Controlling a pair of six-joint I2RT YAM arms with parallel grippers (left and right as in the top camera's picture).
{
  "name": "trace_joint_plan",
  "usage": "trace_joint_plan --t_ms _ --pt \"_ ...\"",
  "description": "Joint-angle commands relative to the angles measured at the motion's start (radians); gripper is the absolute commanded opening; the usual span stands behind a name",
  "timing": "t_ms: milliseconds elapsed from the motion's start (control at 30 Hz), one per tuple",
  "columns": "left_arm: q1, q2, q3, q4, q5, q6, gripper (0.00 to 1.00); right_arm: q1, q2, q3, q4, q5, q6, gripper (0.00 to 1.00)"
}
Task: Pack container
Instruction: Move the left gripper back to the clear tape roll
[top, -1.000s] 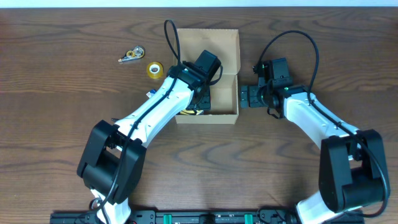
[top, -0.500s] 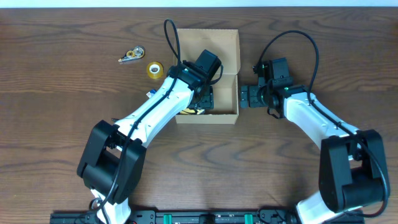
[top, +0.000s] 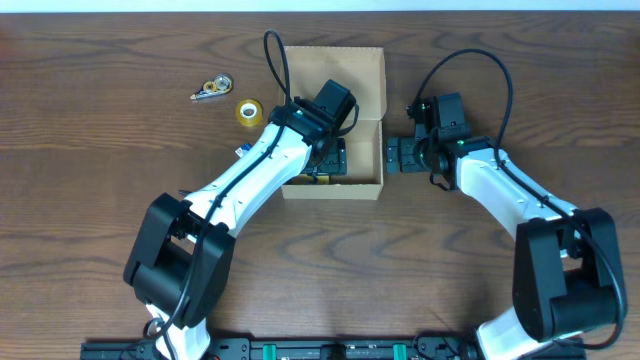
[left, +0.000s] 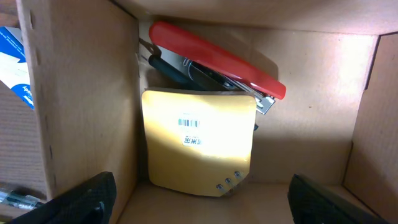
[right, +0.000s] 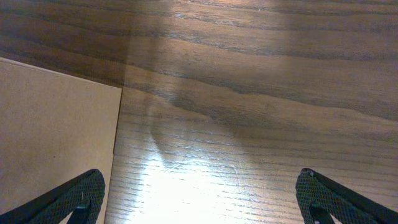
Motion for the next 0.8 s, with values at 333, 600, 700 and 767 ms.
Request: trace_joint_plan --t_ms 333,600,700,767 --pt "0.004 -0.005 0.112 -0.047 -0.023 0.083 0.89 -0.001 0.009 -0.002 -0.001 0.000 -0.014 0.99" --pt "0.004 -0.006 0.324 -0.164 -0.111 0.174 0.89 -0.001 0.009 -0.002 -0.001 0.000 -0.014 0.99" --pt "0.004 -0.006 0.406 -0.212 -0.139 0.193 0.88 -0.001 0.009 -0.002 -0.001 0.000 -0.014 0.99" --pt "0.005 -0.008 0.453 -0.240 -0.174 0.197 0.87 -0.001 0.009 -0.002 -0.001 0.000 -0.014 0.99"
